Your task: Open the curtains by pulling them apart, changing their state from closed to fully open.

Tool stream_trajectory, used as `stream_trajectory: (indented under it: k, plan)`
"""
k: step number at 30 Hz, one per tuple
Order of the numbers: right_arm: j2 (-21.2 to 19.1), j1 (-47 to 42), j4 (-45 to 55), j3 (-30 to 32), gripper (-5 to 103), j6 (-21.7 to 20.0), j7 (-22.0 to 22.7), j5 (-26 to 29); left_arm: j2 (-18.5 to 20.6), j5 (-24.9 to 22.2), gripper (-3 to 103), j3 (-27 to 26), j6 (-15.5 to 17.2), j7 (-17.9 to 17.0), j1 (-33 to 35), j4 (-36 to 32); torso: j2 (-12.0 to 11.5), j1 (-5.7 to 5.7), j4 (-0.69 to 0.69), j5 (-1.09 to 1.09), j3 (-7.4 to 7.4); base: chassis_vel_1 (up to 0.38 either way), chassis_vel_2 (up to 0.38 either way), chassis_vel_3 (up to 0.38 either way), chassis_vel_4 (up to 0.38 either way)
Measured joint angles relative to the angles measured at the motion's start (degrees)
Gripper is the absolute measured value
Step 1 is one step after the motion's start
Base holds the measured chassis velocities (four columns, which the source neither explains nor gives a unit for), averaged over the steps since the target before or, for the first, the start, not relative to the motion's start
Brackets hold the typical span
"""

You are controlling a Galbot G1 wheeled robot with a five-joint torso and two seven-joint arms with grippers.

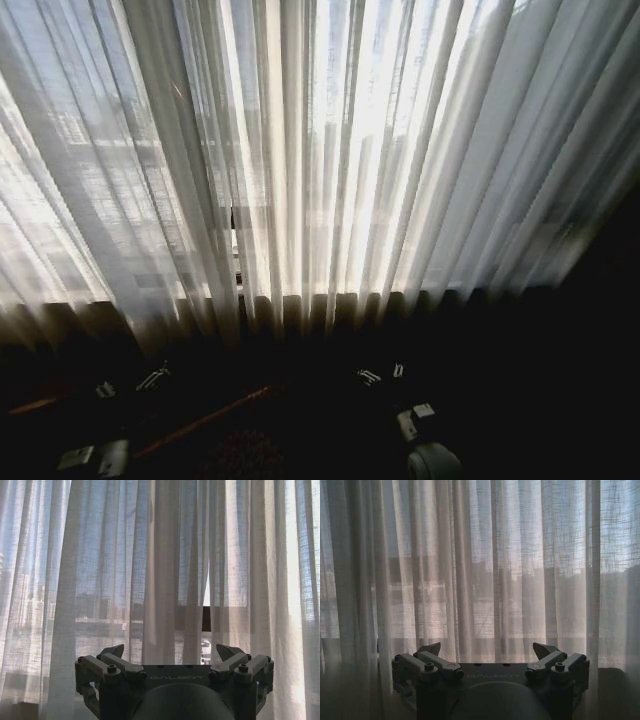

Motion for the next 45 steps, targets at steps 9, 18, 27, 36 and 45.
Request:
stream_trajectory:
  k: [9, 18, 27, 36, 45]
  plan:
    - [-0.1, -0.2, 0.1, -0.2, 100, 0.1, -0.7, -0.3, 0.0, 0.0, 100, 0.0, 0.0, 0.0, 0.0, 0.0, 0.0, 0.03, 0.0, 0.0, 0.02, -0.264, 0.285, 0.284, -0.292]
    - [-0.3, 0.1, -0.2, -0.3, 100, 0.1, -0.8, -0.4, 0.0, 0.0, 100, 0.0, 0.0, 0.0, 0.0, 0.0, 0.0, -0.01, 0.0, -0.02, -0.01, -0.333, 0.352, 0.367, -0.366]
    - [0.1, 0.5, -1.0, -1.0, 100, 0.5, -0.1, -0.4, 0.0, 0.0, 100, 0.0, 0.0, 0.0, 0.0, 0.0, 0.0, 0.01, -0.01, -0.01, 0.01, -0.293, 0.369, 0.318, -0.368]
    - [0.2, 2.9, -2.7, -2.0, 100, 1.5, 7.6, -0.3, 0.0, 0.0, 100, 0.0, 0.0, 0.0, 0.0, 0.0, 0.0, 0.08, 0.0, 0.0, 0.03, -0.342, 0.307, 0.348, -0.335]
    - [-1.2, 6.1, -5.1, -4.0, 100, 0.2, 9.5, -1.6, 0.0, 0.0, 100, 0.0, 0.0, 0.0, 0.0, 0.0, 0.0, -0.05, 0.0, -0.01, -0.02, -0.057, 0.043, 0.028, -0.057]
